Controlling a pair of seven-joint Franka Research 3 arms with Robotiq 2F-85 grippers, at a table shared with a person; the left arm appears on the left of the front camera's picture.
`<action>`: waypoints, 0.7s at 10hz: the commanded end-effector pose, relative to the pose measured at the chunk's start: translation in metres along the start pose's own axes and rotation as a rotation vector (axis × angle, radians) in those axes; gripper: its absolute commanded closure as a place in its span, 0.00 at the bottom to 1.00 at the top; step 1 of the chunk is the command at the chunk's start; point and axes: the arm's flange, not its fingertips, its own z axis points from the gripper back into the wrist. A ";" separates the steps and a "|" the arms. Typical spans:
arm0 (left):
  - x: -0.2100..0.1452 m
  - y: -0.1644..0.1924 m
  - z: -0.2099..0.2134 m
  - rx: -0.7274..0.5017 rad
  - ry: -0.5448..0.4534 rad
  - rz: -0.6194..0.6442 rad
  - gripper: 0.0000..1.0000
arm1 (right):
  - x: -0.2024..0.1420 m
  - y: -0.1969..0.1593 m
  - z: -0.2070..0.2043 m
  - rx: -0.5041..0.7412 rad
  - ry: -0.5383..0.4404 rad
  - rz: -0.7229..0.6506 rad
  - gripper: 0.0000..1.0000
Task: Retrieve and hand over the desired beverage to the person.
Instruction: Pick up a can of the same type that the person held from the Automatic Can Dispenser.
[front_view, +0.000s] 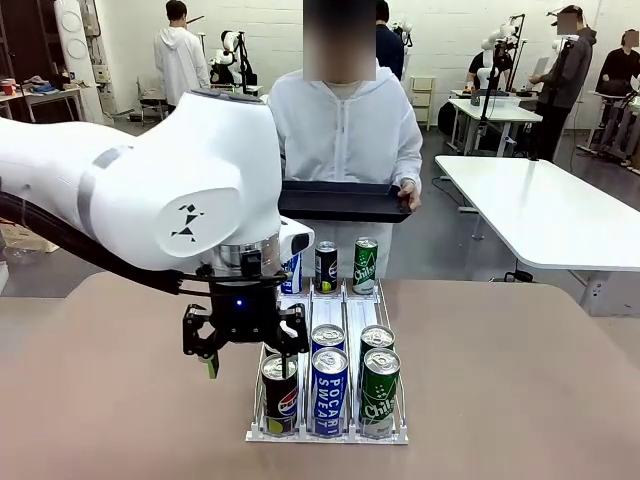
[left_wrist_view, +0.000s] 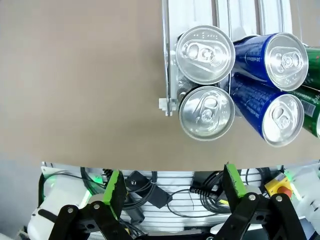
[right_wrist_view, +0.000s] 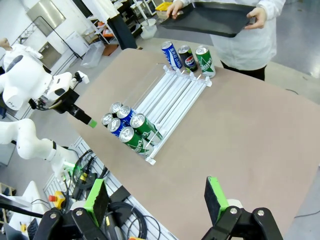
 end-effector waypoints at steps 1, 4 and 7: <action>0.013 -0.004 -0.008 -0.032 -0.005 -0.077 0.00 | 0.000 0.000 -0.001 0.022 -0.018 0.012 0.00; 0.028 -0.006 -0.018 -0.083 -0.042 -0.173 0.00 | 0.000 0.000 -0.001 0.022 -0.018 0.012 0.00; 0.033 -0.010 -0.027 -0.079 -0.071 -0.243 0.00 | 0.000 0.000 -0.001 0.022 -0.018 0.012 0.00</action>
